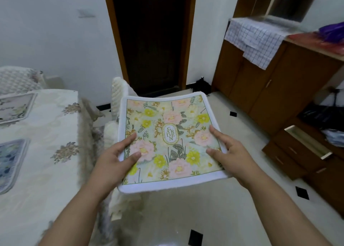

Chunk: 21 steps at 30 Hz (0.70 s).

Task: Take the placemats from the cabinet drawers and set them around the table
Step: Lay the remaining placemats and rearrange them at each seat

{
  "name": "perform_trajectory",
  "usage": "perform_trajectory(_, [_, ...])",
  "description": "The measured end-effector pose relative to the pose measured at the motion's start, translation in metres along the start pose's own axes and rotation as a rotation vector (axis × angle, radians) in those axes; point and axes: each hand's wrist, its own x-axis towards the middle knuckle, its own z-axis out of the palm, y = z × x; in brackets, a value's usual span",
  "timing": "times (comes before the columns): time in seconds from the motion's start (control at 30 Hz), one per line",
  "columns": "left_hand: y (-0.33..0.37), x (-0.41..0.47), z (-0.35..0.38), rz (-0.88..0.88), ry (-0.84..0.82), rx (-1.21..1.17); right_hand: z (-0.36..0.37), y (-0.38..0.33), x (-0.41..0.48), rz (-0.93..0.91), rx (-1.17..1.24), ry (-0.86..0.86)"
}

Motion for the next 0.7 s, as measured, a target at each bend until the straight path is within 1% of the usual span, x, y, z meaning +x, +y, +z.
perform_trajectory(0.17, [0.023,0.032,0.072,-0.019,0.043,-0.023,-0.075,0.004,0.053,0.008,-0.04,-0.041])
perform_trajectory(0.3, [0.031,0.058,0.1,-0.065,0.088,-0.063,-0.101,0.0,0.105,0.019,-0.071,-0.103])
perform_trajectory(0.47, [0.033,0.108,0.101,-0.123,0.183,-0.058,-0.095,-0.007,0.181,-0.004,-0.096,-0.192])
perform_trajectory(0.7, [0.009,0.204,0.073,-0.154,0.29,0.005,-0.047,-0.035,0.31,-0.023,-0.146,-0.297])
